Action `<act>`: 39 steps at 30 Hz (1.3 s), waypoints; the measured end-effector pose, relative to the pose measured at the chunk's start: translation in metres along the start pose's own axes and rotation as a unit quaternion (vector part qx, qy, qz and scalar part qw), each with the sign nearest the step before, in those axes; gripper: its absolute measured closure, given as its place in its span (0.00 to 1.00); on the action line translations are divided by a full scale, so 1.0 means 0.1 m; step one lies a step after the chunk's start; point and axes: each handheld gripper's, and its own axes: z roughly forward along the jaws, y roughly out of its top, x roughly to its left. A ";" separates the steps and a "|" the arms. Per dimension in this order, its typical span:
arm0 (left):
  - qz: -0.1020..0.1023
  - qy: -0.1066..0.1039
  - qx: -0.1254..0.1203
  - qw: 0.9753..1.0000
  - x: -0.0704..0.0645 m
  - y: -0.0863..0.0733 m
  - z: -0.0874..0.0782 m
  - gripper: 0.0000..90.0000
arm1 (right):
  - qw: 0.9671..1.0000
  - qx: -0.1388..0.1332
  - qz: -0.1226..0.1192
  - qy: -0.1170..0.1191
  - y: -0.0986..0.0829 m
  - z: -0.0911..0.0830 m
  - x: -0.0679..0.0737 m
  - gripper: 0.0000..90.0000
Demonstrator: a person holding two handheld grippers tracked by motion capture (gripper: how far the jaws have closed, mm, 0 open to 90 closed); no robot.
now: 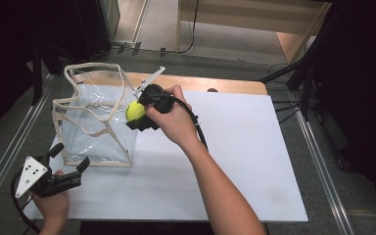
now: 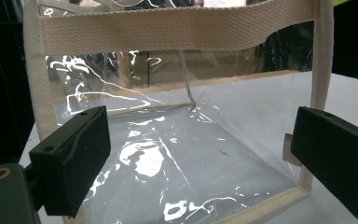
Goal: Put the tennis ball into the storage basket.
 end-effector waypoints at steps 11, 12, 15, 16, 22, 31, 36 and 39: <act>-0.003 -0.001 -0.001 1.000 0.00 0.00 0.00 0.06 | 1.000 -0.010 -0.010 0.000 0.15 -0.07 0.01 0.26; -0.003 -0.002 -0.001 1.000 0.00 0.00 0.00 0.06 | 1.000 -0.011 -0.006 0.002 0.20 -0.07 0.00 0.26; -0.003 -0.002 -0.002 1.000 0.01 0.00 0.00 0.06 | 1.000 -0.014 -0.012 0.003 0.23 -0.07 -0.01 0.26; -0.003 -0.003 -0.002 1.000 0.01 0.00 0.00 0.06 | 1.000 -0.014 -0.008 0.003 0.28 -0.06 0.00 0.26; -0.005 -0.002 -0.004 1.000 0.01 0.00 0.00 0.06 | 1.000 -0.017 -0.015 0.007 0.40 -0.06 0.00 0.26; -0.003 -0.002 -0.003 1.000 0.02 0.00 -0.01 0.06 | 1.000 -0.021 -0.022 0.005 0.58 -0.06 0.01 0.26; -0.005 -0.003 -0.004 1.000 0.02 0.00 0.00 0.06 | 0.999 -0.023 -0.024 0.006 0.66 -0.02 -0.01 0.26; -0.007 -0.002 -0.005 1.000 0.02 0.00 0.00 0.06 | 0.999 -0.022 -0.023 0.006 0.70 0.02 -0.01 0.26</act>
